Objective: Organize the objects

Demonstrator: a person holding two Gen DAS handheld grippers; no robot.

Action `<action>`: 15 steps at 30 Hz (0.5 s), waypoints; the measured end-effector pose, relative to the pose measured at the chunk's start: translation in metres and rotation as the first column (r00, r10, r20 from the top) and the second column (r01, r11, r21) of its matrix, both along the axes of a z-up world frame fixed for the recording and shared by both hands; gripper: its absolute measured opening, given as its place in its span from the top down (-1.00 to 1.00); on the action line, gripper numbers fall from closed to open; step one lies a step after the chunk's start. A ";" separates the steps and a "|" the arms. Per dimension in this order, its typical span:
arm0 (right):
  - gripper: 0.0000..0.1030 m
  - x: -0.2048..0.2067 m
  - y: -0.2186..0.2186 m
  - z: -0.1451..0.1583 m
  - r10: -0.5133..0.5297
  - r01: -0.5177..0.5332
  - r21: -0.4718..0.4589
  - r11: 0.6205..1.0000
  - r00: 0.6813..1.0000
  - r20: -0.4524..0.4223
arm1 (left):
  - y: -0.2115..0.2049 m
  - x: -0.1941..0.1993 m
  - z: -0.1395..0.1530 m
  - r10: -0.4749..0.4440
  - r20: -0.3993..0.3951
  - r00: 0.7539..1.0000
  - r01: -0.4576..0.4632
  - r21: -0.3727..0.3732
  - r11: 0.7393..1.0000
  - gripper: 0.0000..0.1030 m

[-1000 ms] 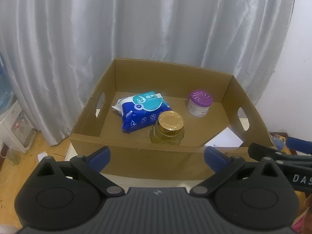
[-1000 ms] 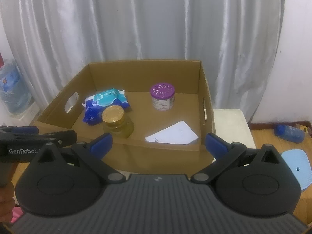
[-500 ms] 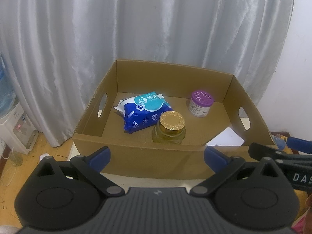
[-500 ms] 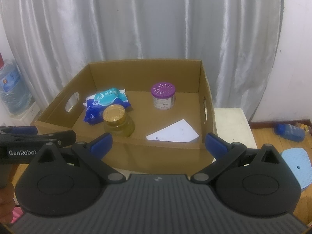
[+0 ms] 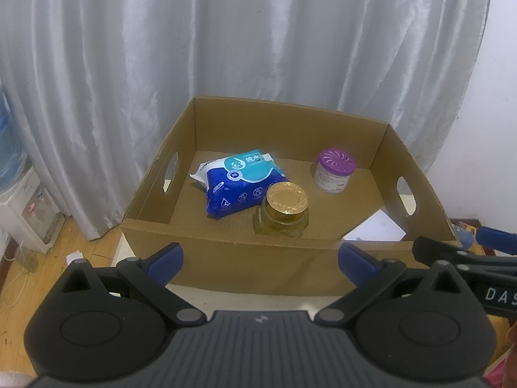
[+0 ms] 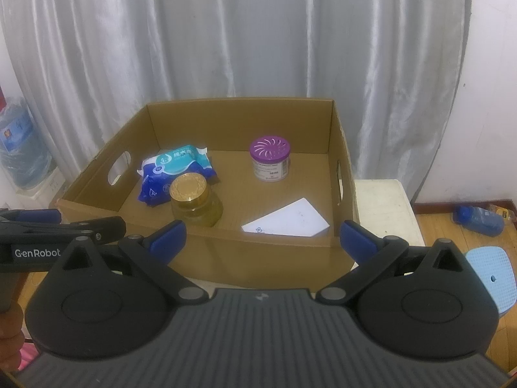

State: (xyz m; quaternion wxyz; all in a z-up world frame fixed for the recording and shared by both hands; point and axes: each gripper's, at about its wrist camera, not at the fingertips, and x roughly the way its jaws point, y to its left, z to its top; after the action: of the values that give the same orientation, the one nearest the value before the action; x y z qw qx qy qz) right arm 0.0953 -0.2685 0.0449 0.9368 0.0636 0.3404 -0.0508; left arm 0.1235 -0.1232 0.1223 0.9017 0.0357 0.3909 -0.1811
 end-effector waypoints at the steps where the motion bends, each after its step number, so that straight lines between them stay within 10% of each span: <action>1: -0.98 0.000 0.000 0.000 0.000 0.000 -0.001 1.000 1.000 -0.001 | 0.000 0.000 0.000 0.000 -0.001 1.000 0.000 0.001 1.000 -0.99; 15: -0.98 0.001 0.000 0.001 0.003 -0.003 -0.003 1.000 1.000 -0.005 | 0.001 0.001 0.000 0.002 -0.005 1.000 -0.002 0.000 1.000 -0.99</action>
State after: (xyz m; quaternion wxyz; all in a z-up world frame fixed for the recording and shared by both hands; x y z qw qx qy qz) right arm 0.0959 -0.2683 0.0454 0.9360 0.0616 0.3428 -0.0503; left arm 0.1242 -0.1221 0.1221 0.9008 0.0349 0.3933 -0.1805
